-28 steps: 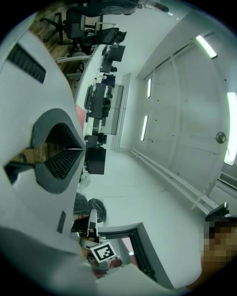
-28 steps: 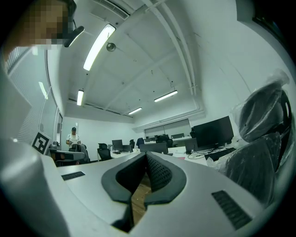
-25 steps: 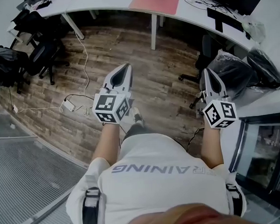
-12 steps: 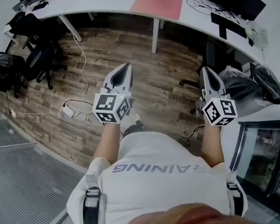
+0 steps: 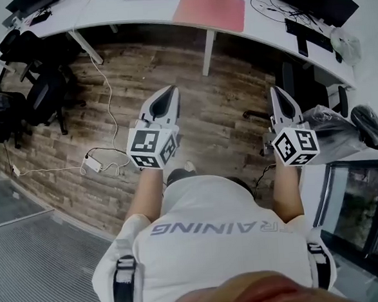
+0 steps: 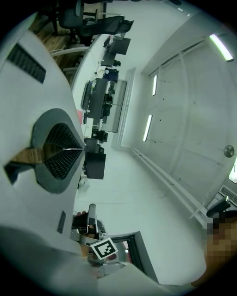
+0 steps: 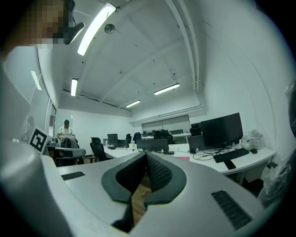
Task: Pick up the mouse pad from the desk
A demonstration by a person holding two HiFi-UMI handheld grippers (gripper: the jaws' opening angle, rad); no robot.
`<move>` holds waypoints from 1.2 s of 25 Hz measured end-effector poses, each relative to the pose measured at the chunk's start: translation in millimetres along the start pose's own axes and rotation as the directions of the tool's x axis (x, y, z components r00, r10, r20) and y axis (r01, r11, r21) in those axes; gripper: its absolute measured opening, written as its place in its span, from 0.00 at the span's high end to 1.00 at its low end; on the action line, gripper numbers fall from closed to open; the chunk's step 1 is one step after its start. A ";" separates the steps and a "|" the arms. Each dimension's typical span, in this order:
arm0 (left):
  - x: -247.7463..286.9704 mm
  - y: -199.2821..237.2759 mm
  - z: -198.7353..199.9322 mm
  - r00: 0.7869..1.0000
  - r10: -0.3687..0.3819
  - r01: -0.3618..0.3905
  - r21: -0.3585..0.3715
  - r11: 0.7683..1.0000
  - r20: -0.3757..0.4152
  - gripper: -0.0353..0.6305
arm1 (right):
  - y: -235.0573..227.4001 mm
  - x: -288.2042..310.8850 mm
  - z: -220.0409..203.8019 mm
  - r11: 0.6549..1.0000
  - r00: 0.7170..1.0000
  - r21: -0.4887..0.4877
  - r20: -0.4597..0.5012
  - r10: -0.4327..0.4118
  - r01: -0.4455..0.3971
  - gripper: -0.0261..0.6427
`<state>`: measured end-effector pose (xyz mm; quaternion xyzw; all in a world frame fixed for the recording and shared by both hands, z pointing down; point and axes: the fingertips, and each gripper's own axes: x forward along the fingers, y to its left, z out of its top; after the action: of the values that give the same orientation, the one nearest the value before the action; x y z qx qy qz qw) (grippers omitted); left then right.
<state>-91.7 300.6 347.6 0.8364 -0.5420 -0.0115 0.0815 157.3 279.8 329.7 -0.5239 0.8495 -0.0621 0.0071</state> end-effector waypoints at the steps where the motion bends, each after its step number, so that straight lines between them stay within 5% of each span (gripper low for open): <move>1: 2.1 6.8 -0.1 1.000 -0.004 0.004 0.001 1.000 -0.002 0.90 | 3.0 6.7 -1.3 1.000 1.000 0.000 -0.001 -0.006 0.006 0.93; 18: 33.1 78.7 0.5 1.000 0.010 -0.010 -0.027 1.000 0.006 0.90 | 15.6 85.7 -14.2 1.000 0.999 -0.015 -0.043 -0.022 0.021 0.93; 30: 131.7 99.5 15.7 1.000 0.027 -0.027 -0.021 0.999 0.006 0.90 | -45.7 172.1 -1.5 1.000 0.999 0.012 -0.027 0.019 -0.019 0.93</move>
<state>-129.1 139.3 356.0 0.8281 -0.5532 -0.0188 0.0885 120.3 106.3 345.4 -0.5150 0.8540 -0.0741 -0.0006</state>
